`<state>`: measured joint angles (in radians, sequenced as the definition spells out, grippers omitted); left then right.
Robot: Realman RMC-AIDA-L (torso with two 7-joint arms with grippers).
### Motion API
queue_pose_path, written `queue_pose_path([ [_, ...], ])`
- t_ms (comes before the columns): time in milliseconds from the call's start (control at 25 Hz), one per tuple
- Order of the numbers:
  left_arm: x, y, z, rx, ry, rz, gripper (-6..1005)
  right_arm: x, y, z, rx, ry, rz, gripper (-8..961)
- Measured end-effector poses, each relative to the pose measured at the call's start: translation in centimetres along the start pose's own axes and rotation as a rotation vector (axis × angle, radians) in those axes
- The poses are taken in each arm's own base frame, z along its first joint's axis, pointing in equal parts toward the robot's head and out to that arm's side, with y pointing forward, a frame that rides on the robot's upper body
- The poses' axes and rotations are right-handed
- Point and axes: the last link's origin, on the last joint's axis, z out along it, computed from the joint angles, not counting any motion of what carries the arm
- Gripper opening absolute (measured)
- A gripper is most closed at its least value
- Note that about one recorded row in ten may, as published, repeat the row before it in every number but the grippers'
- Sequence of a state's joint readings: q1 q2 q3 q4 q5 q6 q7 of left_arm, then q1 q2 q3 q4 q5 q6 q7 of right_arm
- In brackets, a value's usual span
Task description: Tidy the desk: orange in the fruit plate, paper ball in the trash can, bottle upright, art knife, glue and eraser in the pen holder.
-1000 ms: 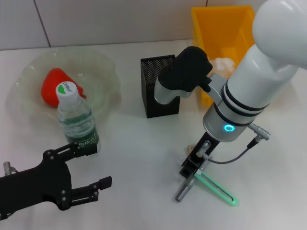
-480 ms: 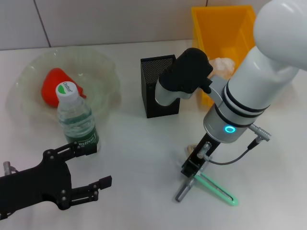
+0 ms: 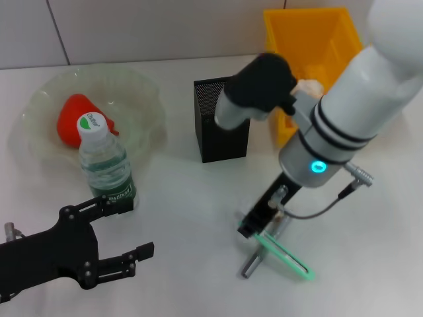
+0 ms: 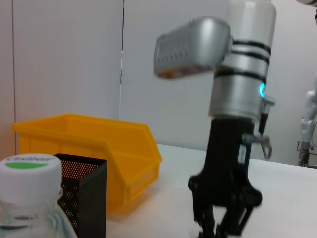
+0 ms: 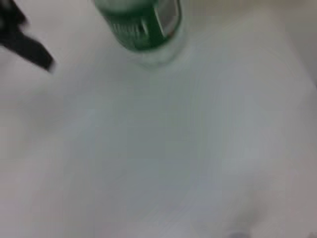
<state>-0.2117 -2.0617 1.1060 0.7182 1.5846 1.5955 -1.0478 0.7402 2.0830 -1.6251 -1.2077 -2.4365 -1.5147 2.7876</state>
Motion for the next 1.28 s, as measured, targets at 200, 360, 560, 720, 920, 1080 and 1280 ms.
queue_pose_path([
  [200,0.1,0.0,0.0,-0.001,0.001,0.002,813,-0.9,-1.0,-3.1,-0.005,-0.112,0.022,188],
  [360,0.1,0.0,0.2,-0.004,0.005,0.001,813,-2.0,-2.4,-8.1,0.044,-0.306,0.047,196],
  [560,0.3,-0.1,0.4,-0.011,0.010,0.004,813,-2.8,-3.7,-13.4,0.130,-0.544,0.051,205],
  [720,0.4,-0.1,0.6,-0.014,0.015,0.005,813,-3.0,-4.1,-14.7,0.162,-0.665,0.037,212],
  [920,0.5,-0.1,0.8,-0.018,0.020,0.004,813,-3.3,-5.5,-14.5,0.184,-0.836,0.018,221],
  [1080,0.6,-0.1,0.8,-0.019,0.021,-0.003,813,-3.1,-6.1,-12.6,0.123,-0.945,-0.030,228],
  [1280,0.6,-0.1,0.9,-0.023,0.022,-0.007,813,-3.2,-6.3,-10.8,0.111,-0.990,-0.077,237],
])
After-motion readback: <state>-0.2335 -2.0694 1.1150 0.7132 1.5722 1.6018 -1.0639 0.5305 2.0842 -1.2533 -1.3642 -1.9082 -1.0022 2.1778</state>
